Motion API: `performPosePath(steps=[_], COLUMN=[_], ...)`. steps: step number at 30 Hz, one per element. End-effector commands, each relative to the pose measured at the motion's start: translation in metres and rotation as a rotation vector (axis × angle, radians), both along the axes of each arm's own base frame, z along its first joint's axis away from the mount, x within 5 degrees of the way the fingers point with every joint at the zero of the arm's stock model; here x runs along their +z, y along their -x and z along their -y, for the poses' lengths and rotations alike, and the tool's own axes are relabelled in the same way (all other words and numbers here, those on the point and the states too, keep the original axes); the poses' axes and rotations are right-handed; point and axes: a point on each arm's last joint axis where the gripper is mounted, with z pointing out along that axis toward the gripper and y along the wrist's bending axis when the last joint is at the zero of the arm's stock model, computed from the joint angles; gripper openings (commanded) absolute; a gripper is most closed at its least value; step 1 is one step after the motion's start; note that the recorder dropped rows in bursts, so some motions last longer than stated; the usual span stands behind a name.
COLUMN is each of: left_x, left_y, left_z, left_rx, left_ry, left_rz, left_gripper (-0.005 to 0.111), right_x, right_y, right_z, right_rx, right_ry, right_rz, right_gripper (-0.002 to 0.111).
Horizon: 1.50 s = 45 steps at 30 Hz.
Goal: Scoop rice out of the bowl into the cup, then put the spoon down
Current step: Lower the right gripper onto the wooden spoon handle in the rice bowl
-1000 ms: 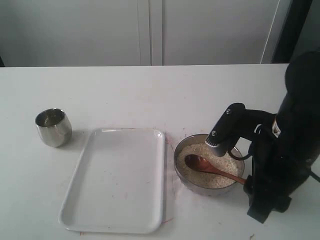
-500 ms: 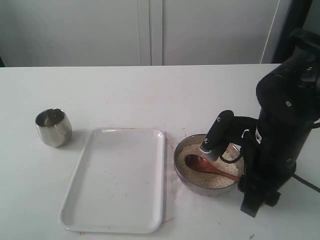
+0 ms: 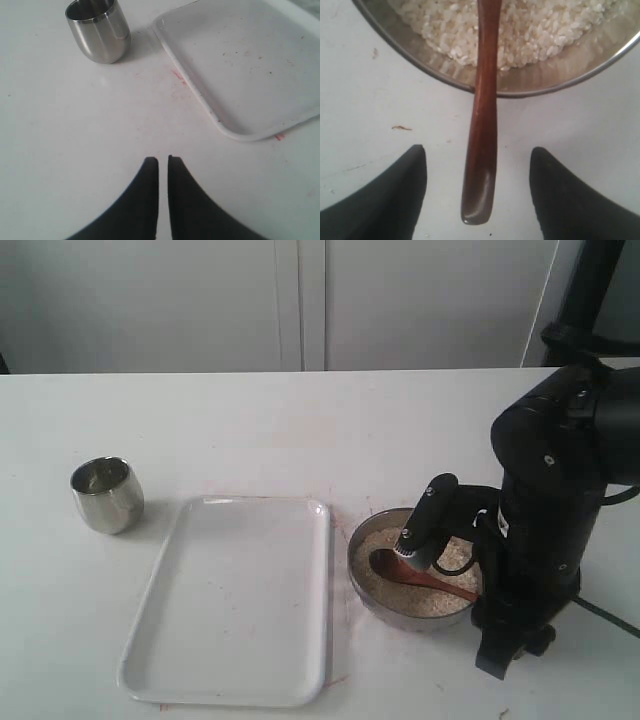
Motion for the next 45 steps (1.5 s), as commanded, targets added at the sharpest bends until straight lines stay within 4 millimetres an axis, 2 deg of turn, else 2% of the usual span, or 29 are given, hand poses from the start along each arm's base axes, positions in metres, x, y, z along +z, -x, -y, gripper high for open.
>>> performPosePath(steps=[1, 24, 34, 40, 45], left_x=[-0.002, -0.002, -0.002, -0.002, -0.002], left_y=[0.000, 0.000, 0.000, 0.000, 0.000], left_z=[0.000, 0.000, 0.000, 0.000, 0.000], left_rx=[0.000, 0.000, 0.000, 0.000, 0.000], left_ry=[0.007, 0.007, 0.007, 0.007, 0.007], left_rz=[-0.005, -0.005, -0.005, -0.005, -0.005], left_gripper=[0.014, 0.014, 0.014, 0.014, 0.014], right_x=[0.000, 0.000, 0.000, 0.004, 0.021], right_y=[0.000, 0.001, 0.001, 0.000, -0.001], right_z=[0.000, 0.000, 0.001, 0.002, 0.004], right_rx=[0.002, 0.001, 0.000, -0.017, -0.035], right_ry=[0.006, 0.011, 0.015, 0.034, 0.092], right_rz=[0.002, -0.007, -0.012, 0.001, 0.030], right_gripper=[0.052, 0.019, 0.000, 0.000, 0.000])
